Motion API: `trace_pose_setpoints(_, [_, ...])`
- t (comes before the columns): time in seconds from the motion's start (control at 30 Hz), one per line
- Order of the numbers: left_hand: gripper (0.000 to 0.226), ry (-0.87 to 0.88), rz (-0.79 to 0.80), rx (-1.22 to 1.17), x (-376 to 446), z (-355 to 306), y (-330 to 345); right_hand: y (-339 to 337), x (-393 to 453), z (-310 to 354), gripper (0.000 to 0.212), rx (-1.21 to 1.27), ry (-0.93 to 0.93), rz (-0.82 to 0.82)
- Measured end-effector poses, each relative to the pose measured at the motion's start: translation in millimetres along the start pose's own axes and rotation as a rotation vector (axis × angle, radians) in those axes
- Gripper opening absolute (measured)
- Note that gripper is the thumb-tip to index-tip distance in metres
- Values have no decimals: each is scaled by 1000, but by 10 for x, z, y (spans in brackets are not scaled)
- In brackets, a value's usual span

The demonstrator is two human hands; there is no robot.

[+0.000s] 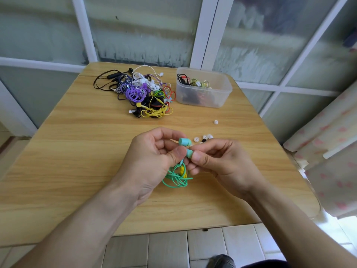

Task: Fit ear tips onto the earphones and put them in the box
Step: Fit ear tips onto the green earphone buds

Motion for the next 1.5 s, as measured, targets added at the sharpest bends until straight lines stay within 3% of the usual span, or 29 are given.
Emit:
trace_pose_setpoints(0.2, [23, 14, 27, 34, -22, 0, -34, 46, -13, -18, 11, 19, 54, -4])
trace_pose_setpoints(0.5, [34, 147, -24, 112, -6, -45, -14, 162, 60, 8, 11, 355, 492, -2])
trace_pose_setpoints(0.57, [34, 185, -59, 137, 10, -51, -6, 155, 61, 38, 15, 333, 436, -23])
trace_pose_setpoints(0.67, [33, 238, -147, 173, 57, -22, 4, 135, 72, 72, 31, 181, 220, -72])
trace_pose_setpoints(0.73, [30, 243, -191, 150, 85, -8, 13, 127, 59, 99, 30, 38, 69, -142])
trace_pose_setpoints(0.83, [26, 201, -222, 58, 113, 0, 20, 131, 31, 153, 24, -122, -101, -230])
trace_pose_setpoints(0.9, [23, 115, -267, -46, 153, 13, 14, 128, 40, 160, 32, -215, -165, -272])
trace_pose_setpoints(1.0, [18, -29, -289, -216, 205, 11, 16, 141, 45, 153, 51, -347, -191, -246])
trace_pose_setpoints(1.07, [21, -57, -264, -242, 220, 9, 35, 186, 33, 157, 50, -356, -186, -205])
trace_pose_setpoints(1.27, [22, 67, -241, -135, 263, -31, 28, 267, 88, 130, 39, -311, -253, -300])
trace_pose_setpoints(1.5, [23, 142, -268, -57, 311, -68, -48, 347, 150, 125, 39, -272, -227, -203])
Point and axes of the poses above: each hand's wrist, its own x-axis towards the middle knuckle, its own y-axis out of the palm, z = x × y, the point moved 1 cm from there along x, towards the middle knuckle, and after that the axes turned 13 degrees about -z, right-handed, at the moved point
